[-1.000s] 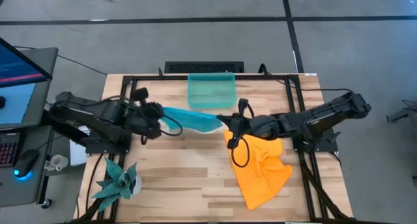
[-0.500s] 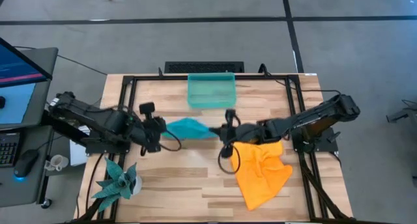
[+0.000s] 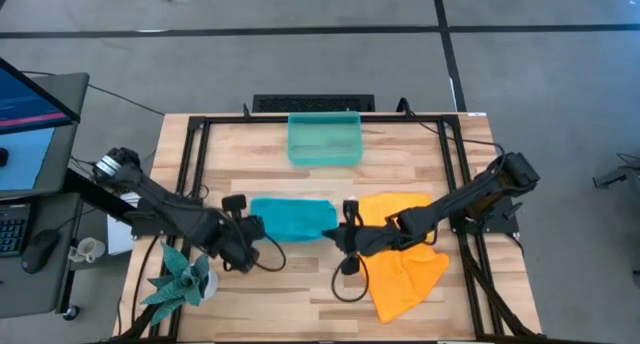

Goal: Roll microfiber towels into tight, uniform cylinder then place into a basket
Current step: Fold the blue microfiber cloth

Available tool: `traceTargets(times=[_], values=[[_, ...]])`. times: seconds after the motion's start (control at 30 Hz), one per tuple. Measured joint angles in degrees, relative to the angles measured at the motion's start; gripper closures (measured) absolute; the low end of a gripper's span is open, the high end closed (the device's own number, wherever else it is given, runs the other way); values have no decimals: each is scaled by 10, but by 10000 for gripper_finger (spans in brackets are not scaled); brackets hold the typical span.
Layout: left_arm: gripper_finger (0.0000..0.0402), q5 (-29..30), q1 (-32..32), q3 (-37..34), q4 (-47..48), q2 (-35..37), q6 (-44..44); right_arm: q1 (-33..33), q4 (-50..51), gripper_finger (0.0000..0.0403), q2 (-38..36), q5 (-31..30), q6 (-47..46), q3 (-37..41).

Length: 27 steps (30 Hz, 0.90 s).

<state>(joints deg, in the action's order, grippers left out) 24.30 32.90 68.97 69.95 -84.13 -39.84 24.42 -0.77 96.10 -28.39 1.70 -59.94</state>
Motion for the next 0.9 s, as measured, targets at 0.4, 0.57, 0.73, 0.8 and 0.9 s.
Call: traceTargets(times=[0.4,0.57,0.73,0.8,0.9], values=[[401,-31,58,0,-5,-139,-119,53,-1,403,114,-2,-90,-8],[401,-32,65,0,-1,-164,-144,66,5,403,121,-7,-111,-15],[402,18,49,0,18,-162,-146,52,19,403,119,-45,-119,-16],[402,34,34,0,37,-162,-146,39,20,403,118,-45,-120,-16],[402,43,6,0,41,-162,-131,16,30,403,118,-45,-122,-16]])
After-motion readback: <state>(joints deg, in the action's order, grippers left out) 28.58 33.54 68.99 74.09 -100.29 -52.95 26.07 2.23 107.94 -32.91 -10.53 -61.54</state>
